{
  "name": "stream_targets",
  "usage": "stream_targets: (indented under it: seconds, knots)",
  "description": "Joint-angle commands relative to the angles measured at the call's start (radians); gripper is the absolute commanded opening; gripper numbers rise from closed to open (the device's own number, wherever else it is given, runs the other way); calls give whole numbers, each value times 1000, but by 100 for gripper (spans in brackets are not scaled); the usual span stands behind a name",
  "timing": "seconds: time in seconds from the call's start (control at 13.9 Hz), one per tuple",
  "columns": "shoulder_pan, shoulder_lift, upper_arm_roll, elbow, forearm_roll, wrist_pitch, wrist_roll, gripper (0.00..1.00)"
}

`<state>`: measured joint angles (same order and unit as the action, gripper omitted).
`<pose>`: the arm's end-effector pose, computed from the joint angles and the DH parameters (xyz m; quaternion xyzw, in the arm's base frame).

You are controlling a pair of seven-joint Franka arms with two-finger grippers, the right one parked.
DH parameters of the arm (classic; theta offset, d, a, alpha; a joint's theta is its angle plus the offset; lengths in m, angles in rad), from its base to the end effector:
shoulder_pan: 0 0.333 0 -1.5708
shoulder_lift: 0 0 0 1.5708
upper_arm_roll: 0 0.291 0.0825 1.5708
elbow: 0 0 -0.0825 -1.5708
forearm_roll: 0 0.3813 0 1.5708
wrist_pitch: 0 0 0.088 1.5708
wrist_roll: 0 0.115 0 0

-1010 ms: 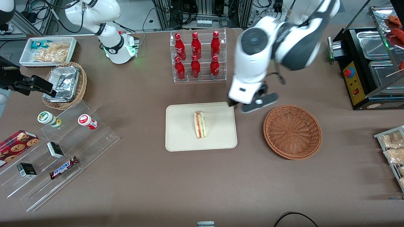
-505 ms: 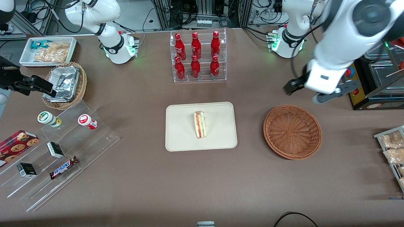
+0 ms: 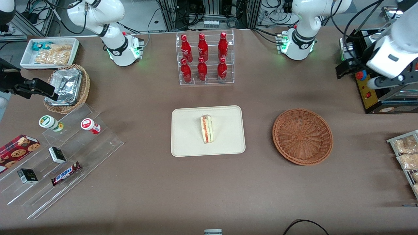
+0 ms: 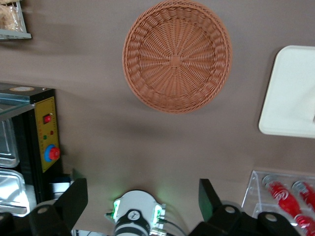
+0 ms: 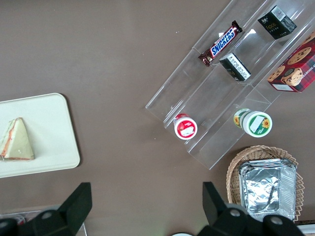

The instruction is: Place sandwich from basket to tray

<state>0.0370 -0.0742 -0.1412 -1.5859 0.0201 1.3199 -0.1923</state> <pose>0.4984 -0.0521 0.6042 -0.9942 -0.0461 0.0928 0.0291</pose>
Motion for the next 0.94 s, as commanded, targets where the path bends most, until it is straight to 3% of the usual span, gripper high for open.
stream_targets:
  seconds: [0.0,0.36,0.87]
  knots:
    - [3,8,-14,29,-9,1,40,100]
    - [11,22,-12,56,-6,122,40,100]
    - [14,21,21,57,3,113,11,100]
